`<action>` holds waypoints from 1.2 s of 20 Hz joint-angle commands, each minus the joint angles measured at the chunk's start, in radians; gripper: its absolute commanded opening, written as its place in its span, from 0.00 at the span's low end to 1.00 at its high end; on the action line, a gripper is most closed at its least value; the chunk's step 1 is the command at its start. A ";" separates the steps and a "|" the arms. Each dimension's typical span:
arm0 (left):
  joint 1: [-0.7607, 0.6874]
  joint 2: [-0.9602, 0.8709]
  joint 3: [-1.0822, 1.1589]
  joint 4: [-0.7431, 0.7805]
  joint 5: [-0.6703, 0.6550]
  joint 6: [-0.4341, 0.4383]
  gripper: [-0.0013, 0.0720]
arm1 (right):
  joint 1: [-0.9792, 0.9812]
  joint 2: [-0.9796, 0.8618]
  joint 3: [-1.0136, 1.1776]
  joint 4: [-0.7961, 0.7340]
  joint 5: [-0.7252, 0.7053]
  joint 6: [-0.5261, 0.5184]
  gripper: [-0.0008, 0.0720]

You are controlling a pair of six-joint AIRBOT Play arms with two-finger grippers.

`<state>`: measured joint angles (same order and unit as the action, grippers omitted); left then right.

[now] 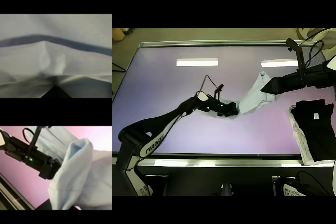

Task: Fold the shirts.

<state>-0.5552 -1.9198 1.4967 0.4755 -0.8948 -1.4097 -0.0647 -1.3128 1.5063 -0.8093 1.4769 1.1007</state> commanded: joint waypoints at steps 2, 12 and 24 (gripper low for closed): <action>-0.008 -0.026 0.000 -0.116 0.066 0.042 0.05 | 0.000 0.009 0.000 -0.079 0.003 0.031 0.04; 0.515 0.538 0.000 0.034 0.049 0.070 0.05 | 0.374 -0.327 0.001 0.172 -0.439 -0.006 0.04; 0.571 0.771 -0.004 0.278 -0.118 0.078 0.05 | 0.245 -0.385 0.001 0.057 -0.182 -0.105 0.92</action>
<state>0.0116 -1.1633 1.4948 0.6895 -0.9913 -1.3323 0.2859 -1.7527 1.5070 -0.4866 1.1156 0.9310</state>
